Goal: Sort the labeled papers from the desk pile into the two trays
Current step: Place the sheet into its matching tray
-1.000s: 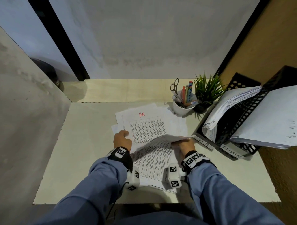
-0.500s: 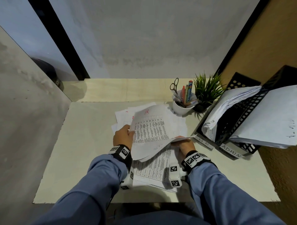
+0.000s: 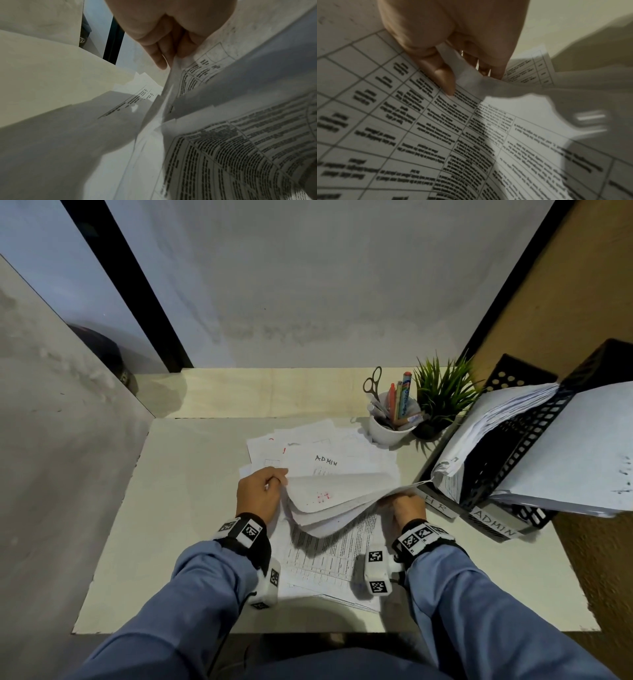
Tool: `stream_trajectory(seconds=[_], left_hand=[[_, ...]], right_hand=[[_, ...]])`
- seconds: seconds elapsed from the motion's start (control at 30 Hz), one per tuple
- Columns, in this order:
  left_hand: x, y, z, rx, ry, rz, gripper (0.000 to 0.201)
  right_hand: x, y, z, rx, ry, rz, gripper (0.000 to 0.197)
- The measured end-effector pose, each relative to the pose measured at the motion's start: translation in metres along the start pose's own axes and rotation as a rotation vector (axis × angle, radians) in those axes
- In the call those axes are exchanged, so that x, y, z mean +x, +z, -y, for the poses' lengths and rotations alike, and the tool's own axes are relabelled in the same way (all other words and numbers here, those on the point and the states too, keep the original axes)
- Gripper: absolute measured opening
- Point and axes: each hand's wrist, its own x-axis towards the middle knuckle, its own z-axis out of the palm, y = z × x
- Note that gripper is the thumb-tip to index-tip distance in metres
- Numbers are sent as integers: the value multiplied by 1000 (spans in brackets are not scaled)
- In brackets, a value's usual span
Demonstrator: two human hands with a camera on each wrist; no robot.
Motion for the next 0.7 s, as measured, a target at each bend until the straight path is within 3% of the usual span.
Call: stream_trajectory(seconds=[0.13, 0.27, 0.43, 0.57, 0.67, 0.7], left_hand=[[3, 3, -6, -61, -80, 30, 39], [12, 12, -5, -283, -236, -19, 37], [12, 12, -20, -375, -236, 29, 43], [16, 6, -36, -473, -276, 119, 20], [14, -3, -44, -517, -343, 356, 103], [14, -5, -48, -473, -294, 409, 123]], right_hand=[[-8, -4, 9, 54, -40, 41, 26], [-15, 3, 14, 17, -76, 74, 13], [-23, 7, 23, 94, -129, 75, 19], [-34, 1, 38, 211, -164, 103, 22], [-41, -2, 52, 319, -207, 107, 41], [-43, -2, 57, 364, -217, 102, 48]])
